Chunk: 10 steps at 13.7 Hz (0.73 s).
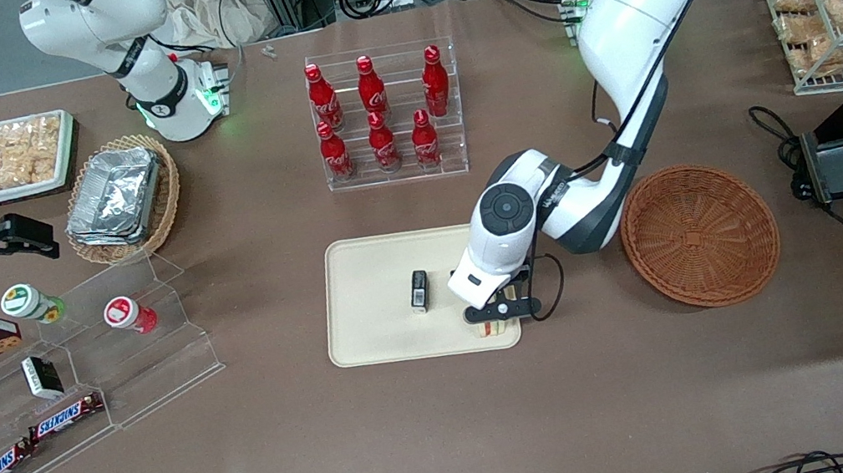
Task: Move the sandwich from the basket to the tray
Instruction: 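Lower the sandwich onto the tray beside the black box and open, then raise the open left gripper away from the sandwich on the tray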
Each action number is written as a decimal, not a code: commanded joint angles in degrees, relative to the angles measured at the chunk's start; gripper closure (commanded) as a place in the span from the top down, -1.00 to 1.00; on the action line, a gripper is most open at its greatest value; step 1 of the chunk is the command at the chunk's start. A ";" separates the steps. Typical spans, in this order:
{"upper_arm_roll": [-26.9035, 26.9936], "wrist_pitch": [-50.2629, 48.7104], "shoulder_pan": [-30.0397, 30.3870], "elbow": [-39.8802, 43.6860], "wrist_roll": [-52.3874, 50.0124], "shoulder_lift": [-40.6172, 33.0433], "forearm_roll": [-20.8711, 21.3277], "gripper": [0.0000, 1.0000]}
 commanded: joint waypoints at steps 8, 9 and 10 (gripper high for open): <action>2.55 -22.57 7.39 -0.69 9.18 -19.44 -5.43 1.00; 2.55 -25.03 9.14 -0.60 11.90 -21.10 -6.92 1.00; 2.55 -27.05 11.08 -0.60 15.15 -22.86 -8.59 1.00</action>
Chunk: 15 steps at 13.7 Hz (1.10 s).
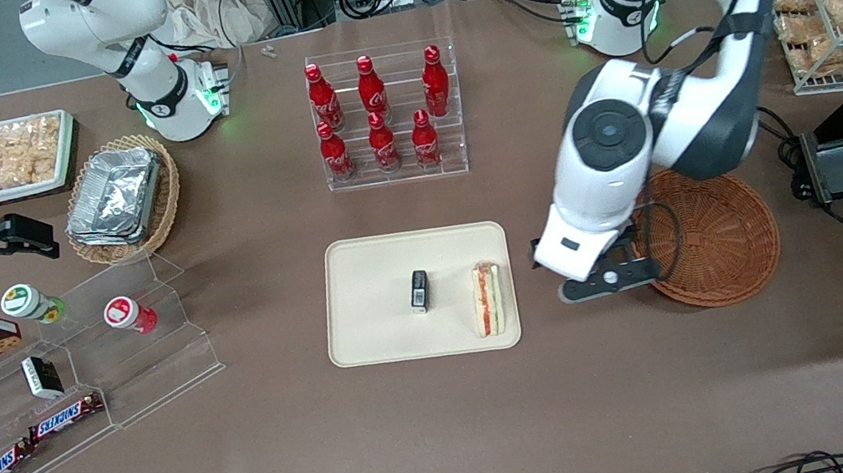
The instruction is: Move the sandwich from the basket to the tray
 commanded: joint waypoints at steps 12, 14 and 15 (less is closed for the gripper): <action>8.57 -23.38 8.58 -2.12 24.72 -22.61 -13.95 1.00; 9.02 -23.38 8.31 -1.50 24.90 -22.35 -13.78 1.00; 9.11 -23.38 8.31 -1.41 24.90 -22.35 -13.86 1.00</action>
